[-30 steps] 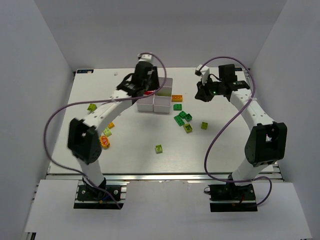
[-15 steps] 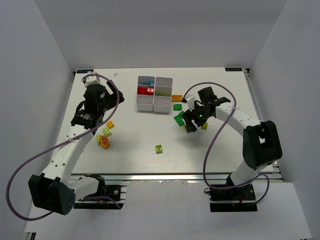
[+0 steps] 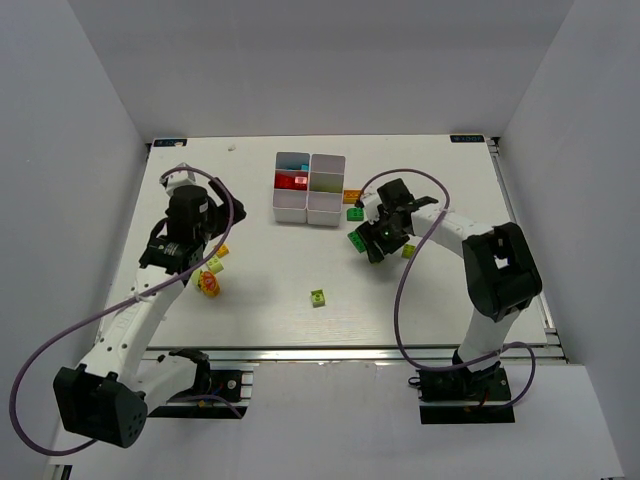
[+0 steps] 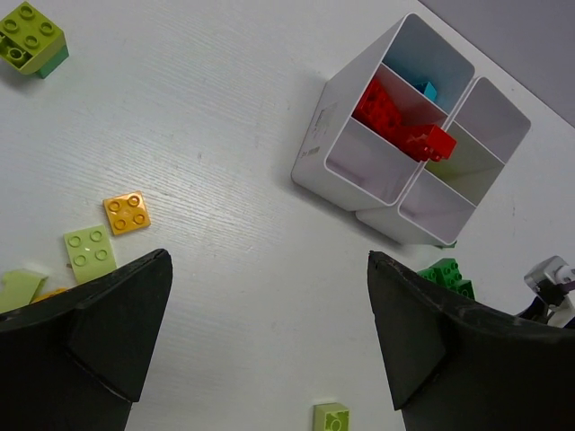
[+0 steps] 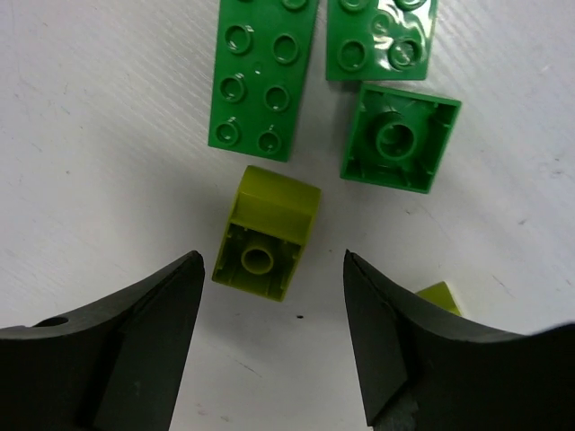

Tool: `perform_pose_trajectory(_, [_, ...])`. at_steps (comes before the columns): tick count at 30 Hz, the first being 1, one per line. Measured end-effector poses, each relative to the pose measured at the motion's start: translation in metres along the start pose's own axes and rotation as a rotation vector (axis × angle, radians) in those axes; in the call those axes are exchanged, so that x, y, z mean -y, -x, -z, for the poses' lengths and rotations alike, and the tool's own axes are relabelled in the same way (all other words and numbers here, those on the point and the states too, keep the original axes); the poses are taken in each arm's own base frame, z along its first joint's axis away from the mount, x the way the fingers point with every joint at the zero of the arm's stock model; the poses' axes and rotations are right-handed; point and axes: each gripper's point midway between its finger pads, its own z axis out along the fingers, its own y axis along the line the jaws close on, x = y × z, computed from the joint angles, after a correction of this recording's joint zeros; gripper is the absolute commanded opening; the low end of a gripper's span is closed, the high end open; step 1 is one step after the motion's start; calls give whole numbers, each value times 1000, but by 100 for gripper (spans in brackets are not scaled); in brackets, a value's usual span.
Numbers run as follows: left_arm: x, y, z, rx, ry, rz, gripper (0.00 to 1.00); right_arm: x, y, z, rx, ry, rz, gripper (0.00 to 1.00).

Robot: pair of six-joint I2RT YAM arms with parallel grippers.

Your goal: Sort the legos into containers by color

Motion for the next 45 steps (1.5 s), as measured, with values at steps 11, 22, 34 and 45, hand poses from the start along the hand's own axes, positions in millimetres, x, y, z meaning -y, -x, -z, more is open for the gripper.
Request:
perform_pose_trajectory(11, [-7, -9, 2, -14, 11, 15, 98, -9, 9, -10, 6, 10, -6, 51])
perform_pose_trajectory(22, [-11, -6, 11, 8, 14, 24, 98, -7, 6, -15, -9, 2, -7, 23])
perform_pose_trajectory(34, [-15, -5, 10, 16, 34, 18, 98, -39, 19, 27, 42, 203, 248, 0])
perform_pose_trajectory(45, [-19, -9, 7, 11, 44, 6, 98, -34, 183, 87, 491, 164, 601, 0])
